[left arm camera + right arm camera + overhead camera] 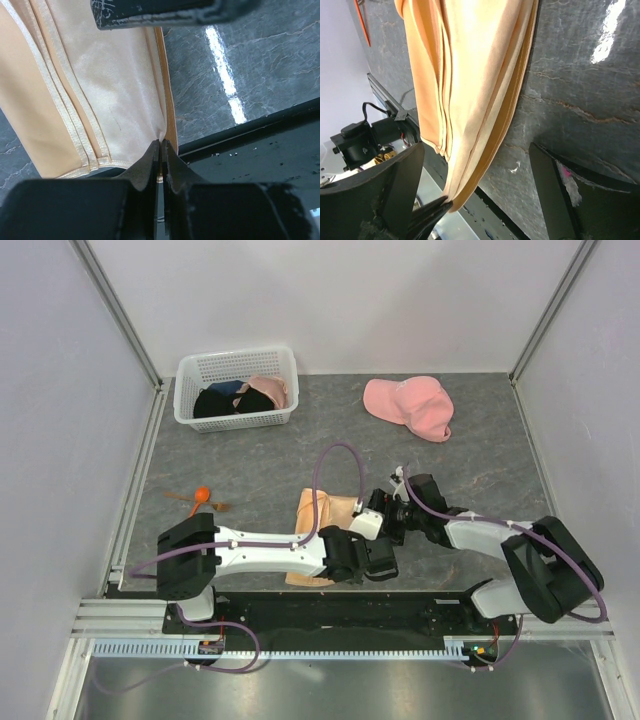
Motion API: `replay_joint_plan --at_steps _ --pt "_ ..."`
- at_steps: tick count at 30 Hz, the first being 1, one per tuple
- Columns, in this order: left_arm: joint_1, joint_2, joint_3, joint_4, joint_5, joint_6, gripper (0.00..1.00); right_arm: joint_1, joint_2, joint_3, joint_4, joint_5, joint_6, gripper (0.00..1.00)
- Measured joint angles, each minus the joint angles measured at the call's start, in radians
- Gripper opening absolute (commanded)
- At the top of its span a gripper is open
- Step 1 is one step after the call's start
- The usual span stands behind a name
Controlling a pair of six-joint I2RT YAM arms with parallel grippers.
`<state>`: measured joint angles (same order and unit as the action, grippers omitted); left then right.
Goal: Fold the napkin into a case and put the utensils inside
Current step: Pick up the 2/3-rectangle-folded napkin at the center of the board.
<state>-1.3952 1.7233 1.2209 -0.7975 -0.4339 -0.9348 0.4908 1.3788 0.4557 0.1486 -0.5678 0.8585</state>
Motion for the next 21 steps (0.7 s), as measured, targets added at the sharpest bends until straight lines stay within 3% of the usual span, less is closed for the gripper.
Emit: replay_joint_plan --at_steps 10,21 --pt "0.0 -0.058 -0.017 0.002 0.0 0.0 0.08 0.018 0.097 -0.001 0.127 -0.001 0.055 0.74" --pt "0.0 -0.062 -0.037 0.008 0.0 -0.001 0.08 0.018 0.145 0.01 0.153 0.009 0.042 0.56"
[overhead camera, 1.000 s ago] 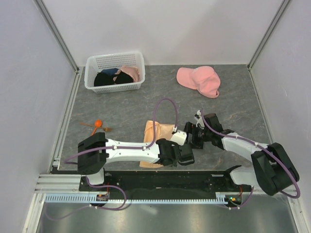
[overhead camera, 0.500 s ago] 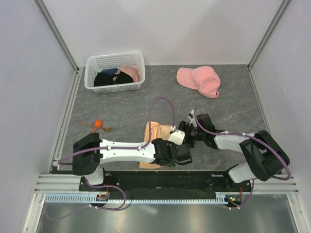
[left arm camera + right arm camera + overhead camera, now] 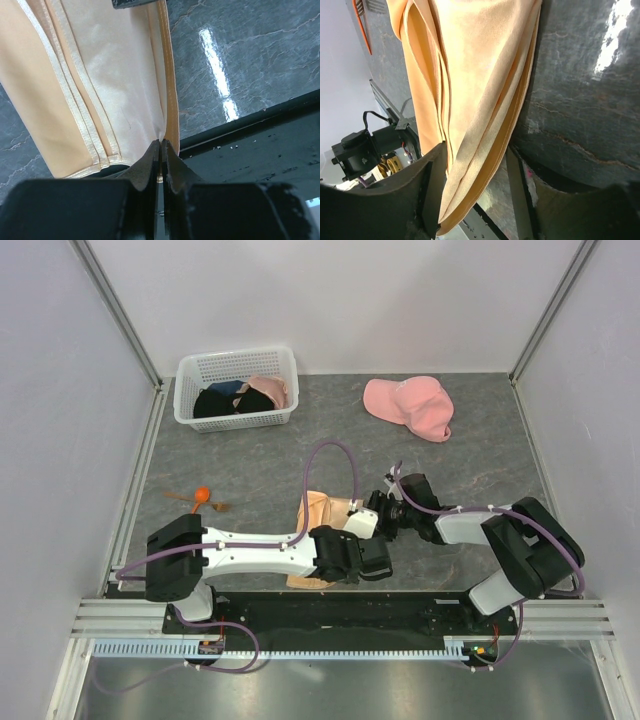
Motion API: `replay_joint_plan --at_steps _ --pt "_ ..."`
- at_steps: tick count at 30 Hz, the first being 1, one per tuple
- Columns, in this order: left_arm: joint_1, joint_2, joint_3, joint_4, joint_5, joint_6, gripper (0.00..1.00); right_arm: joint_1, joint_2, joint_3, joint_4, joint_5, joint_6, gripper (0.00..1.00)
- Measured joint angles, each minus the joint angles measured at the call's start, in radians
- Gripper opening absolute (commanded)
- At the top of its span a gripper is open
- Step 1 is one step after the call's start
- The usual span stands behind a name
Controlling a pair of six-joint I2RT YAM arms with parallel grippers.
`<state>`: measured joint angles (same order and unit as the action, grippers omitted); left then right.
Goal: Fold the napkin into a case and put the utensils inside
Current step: Pick up the 2/3-rectangle-folded napkin at the center of the board.
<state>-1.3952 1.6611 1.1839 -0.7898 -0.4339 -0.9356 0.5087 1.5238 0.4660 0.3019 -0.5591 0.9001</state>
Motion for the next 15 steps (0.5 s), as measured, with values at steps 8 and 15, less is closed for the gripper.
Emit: replay_joint_plan --at_steps 8,15 --pt "0.0 -0.022 -0.012 0.015 0.009 0.0 0.08 -0.001 0.035 0.012 0.016 0.019 -0.024 0.37" --pt "0.0 -0.045 -0.055 0.089 0.048 0.001 0.16 -0.014 0.037 0.037 -0.013 0.042 -0.089 0.0"
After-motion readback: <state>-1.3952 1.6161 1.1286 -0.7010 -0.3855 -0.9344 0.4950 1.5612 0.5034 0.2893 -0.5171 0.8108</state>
